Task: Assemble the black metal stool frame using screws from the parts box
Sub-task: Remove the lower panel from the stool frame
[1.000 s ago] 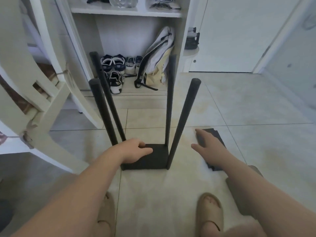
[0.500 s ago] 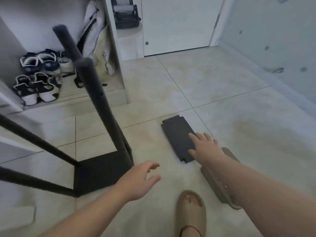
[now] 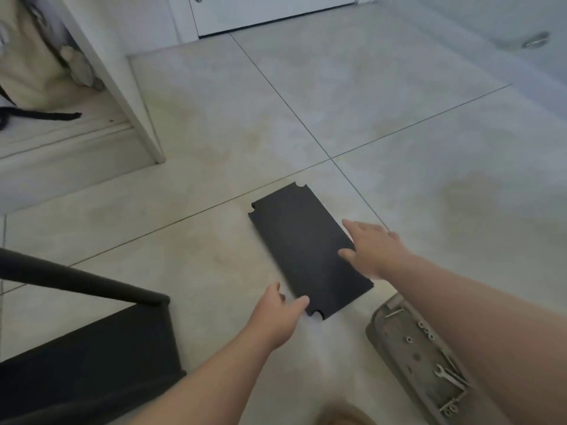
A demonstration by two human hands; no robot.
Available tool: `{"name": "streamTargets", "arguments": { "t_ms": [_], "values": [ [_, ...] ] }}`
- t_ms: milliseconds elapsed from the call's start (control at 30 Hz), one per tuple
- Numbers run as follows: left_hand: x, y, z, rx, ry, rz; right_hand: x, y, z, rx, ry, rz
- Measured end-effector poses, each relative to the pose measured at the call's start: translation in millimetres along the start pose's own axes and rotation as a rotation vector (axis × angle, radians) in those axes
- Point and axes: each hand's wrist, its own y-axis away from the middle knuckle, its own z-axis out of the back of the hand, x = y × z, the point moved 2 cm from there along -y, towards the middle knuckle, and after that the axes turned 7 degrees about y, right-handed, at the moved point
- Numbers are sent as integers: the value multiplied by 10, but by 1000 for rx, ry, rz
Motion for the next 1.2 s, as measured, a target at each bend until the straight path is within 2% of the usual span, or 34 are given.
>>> {"name": "streamTargets", "arguments": {
  "t_ms": [200,400,567,867,1033,1200],
  "values": [
    [31,-285,-123,-57,144,-58,41,-226,-196,109,-329,-82],
    [-88,-232,47,-235,258,-75,152,-148,-46,38,-568,-108],
    [-324,161,398,-225,246,-150,181,230,373,-63,-781,-127],
    [-1415,1927,756,-211,88,-459,-97,1927,1649,-220,-1159,-104],
    [-1927,3234,938,-227,9,-682,-160,3150,2354,-363,-1257,-13],
    [-2063,4495,1196,-298,1,-860,7,4211,2908,-475,-1304,116]
  ]
}}
